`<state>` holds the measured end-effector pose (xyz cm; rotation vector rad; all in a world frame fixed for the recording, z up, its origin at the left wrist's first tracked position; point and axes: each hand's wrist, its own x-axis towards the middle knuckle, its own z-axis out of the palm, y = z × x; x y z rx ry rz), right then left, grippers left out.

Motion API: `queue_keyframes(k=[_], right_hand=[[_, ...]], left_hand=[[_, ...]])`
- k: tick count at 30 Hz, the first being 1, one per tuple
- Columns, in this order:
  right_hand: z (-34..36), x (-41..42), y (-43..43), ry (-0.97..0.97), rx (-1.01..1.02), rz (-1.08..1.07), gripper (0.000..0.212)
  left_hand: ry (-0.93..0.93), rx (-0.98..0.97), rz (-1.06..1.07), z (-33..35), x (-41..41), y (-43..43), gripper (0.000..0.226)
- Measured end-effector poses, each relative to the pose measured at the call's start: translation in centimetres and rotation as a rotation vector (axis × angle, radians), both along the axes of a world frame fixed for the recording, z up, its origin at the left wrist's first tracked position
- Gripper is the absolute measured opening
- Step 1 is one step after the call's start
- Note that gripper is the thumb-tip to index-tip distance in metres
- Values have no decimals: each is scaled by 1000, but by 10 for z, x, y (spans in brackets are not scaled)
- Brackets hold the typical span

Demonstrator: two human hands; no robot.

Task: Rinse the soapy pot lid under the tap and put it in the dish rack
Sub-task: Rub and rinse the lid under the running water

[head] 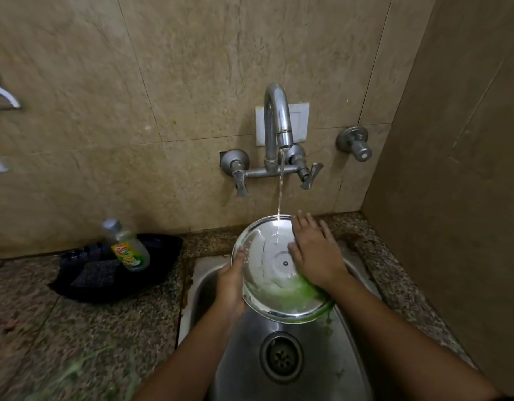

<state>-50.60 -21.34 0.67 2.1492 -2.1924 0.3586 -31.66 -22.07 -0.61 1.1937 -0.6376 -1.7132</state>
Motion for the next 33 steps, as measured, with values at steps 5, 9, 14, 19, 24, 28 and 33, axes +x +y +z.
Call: queue_keyframes(k=[5,9,14,19,24,28,33], right_hand=[[12,63,6,-35,103,466,63],[6,39,41,44,188,627,59],[2,-19,29,88,80,164,67],[23,13,-27,-63,-38,94,46],[47,64,-39,21,-113,639,43],[60,28,-55,-121,-32,362,59],[70,25,-53,-190,17,350,56]], left_hand=[[-48,11,26,3,0,-7,57],[-138,11,105,11,8,-14,63],[-103,-16,65,8,14,-5,45],[-114,-94,-155,15,9,10,22],[-208,-246,-191,29,3,1,16],[-225,-267,-265,43,6,-5,22],[-278,-301,-302,50,2,-14,13]])
